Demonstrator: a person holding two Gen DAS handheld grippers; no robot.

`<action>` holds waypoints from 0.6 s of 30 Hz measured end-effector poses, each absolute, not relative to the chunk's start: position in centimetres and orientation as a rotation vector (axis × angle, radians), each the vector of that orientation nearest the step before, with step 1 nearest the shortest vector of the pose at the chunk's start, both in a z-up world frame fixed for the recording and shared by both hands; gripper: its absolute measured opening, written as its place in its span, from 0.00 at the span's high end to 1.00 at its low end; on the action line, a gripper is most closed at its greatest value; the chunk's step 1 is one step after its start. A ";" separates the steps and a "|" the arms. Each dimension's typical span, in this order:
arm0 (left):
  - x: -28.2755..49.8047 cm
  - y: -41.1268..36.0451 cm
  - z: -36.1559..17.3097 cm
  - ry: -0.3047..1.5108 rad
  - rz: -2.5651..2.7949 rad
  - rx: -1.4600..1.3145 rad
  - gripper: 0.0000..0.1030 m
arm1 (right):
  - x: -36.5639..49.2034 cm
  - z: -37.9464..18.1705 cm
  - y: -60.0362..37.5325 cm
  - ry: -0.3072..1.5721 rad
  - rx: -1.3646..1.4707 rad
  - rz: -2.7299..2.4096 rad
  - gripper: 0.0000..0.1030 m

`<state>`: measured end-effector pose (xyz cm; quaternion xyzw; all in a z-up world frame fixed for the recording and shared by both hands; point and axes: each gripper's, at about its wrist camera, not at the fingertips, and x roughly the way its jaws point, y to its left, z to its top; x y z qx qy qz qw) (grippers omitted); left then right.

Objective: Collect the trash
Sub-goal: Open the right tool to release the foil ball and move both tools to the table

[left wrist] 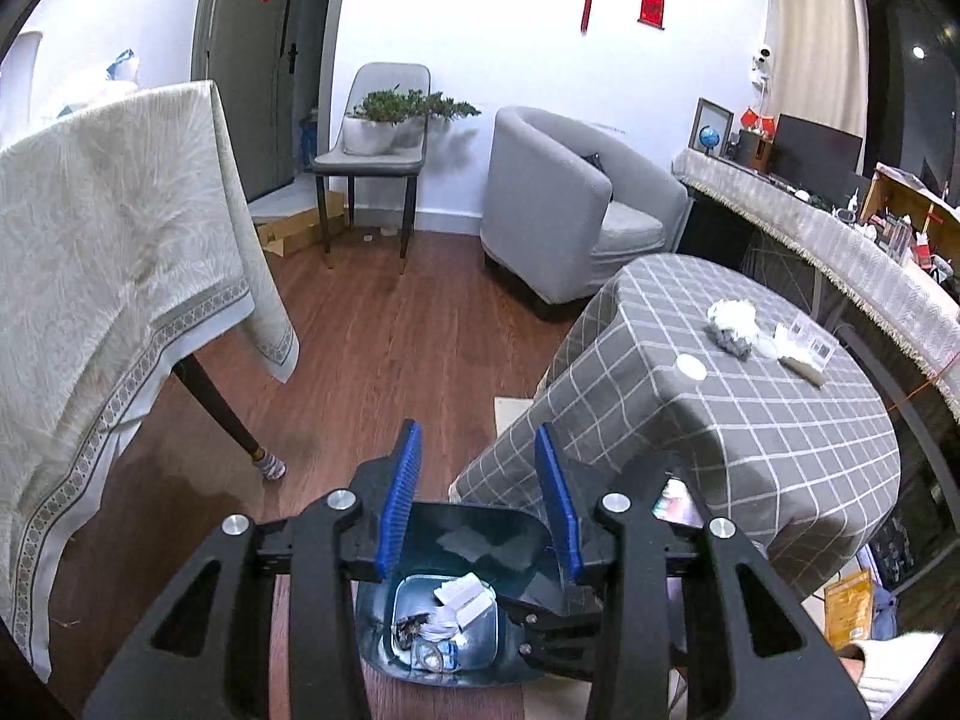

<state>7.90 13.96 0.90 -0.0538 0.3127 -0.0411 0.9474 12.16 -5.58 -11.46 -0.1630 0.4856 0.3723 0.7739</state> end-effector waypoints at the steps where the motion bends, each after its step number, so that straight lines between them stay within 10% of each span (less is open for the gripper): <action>1: 8.0 13.9 1.1 0.624 -0.078 -0.107 0.58 | 12.0 -10.9 -5.8 1.038 -0.336 0.815 0.44; 18: 10.5 10.1 1.9 0.586 -0.108 -0.103 0.45 | 12.8 -1.1 -13.1 0.786 -0.227 0.781 0.43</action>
